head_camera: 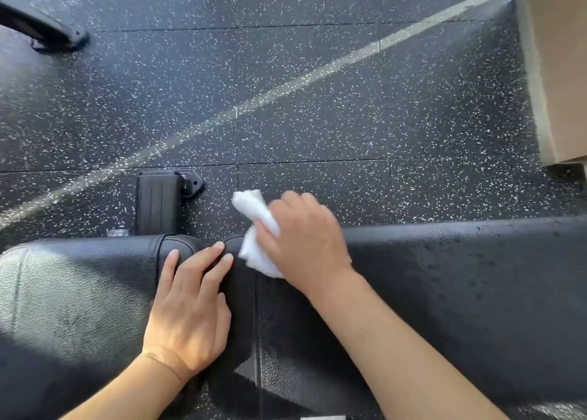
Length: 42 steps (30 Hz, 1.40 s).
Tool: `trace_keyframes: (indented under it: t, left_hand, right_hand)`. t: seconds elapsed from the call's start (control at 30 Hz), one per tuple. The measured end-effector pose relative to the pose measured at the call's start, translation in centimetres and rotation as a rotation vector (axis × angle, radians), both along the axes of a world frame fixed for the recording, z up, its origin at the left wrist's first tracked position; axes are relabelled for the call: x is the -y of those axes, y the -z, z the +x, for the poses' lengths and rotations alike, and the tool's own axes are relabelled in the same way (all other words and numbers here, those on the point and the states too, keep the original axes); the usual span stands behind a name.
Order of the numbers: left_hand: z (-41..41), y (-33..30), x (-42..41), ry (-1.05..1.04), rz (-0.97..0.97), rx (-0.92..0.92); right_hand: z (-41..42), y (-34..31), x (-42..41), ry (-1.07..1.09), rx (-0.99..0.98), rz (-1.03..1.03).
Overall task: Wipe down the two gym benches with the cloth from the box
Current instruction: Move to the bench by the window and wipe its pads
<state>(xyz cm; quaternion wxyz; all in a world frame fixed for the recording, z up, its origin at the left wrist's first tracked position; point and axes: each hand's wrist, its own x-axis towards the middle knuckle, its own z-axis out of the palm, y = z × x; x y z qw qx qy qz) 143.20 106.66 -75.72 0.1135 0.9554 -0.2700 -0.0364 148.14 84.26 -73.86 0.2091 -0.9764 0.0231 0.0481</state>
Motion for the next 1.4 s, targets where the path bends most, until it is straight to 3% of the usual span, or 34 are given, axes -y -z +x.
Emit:
trace_keyframes:
  t: [0.23, 0.47, 0.67, 0.8, 0.9, 1.03, 1.2, 1.3, 1.4]
  left_hand:
    - [0.0, -0.1, -0.1, 0.008, 0.017, -0.017]
    - [0.1, -0.9, -0.2, -0.007, -0.054, -0.067]
    - [0.7, -2.5, -1.3, -0.022, -0.302, -0.168]
    - [-0.1, -2.8, -5.3, -0.125, -0.228, -0.094]
    - [-2.0, -2.3, -9.3, -0.120, -0.139, -0.083]
    - [-3.7, -1.4, -11.3, -0.062, -0.143, -0.018]
    - [-3.6, -1.0, -11.5, -0.060, -0.187, 0.005]
    - [-3.7, -1.1, -11.6, -0.062, -0.198, -0.004]
    - [-3.6, -1.1, -11.6, -0.065, -0.198, -0.007]
  right_hand:
    - [-4.6, 1.1, 5.6, 0.123, 0.227, -0.079]
    - [-1.8, 0.0, -1.8, 0.110, 0.111, -0.072]
    - [0.1, -0.5, -5.6, 0.046, 0.061, -0.058]
    - [-0.7, -0.5, -9.7, 0.034, 0.128, -0.121]
    - [-3.6, -0.1, -12.1, 0.031, 0.230, -0.142]
    - [-11.1, -0.1, -13.0, 0.040, 0.243, 0.017]
    - [-18.9, 0.1, -13.6, -0.132, 0.211, -0.106]
    - [-15.8, 0.0, -12.6, -0.172, 0.243, -0.142]
    - [-9.1, 0.0, -12.2, -0.053, 0.268, -0.175]
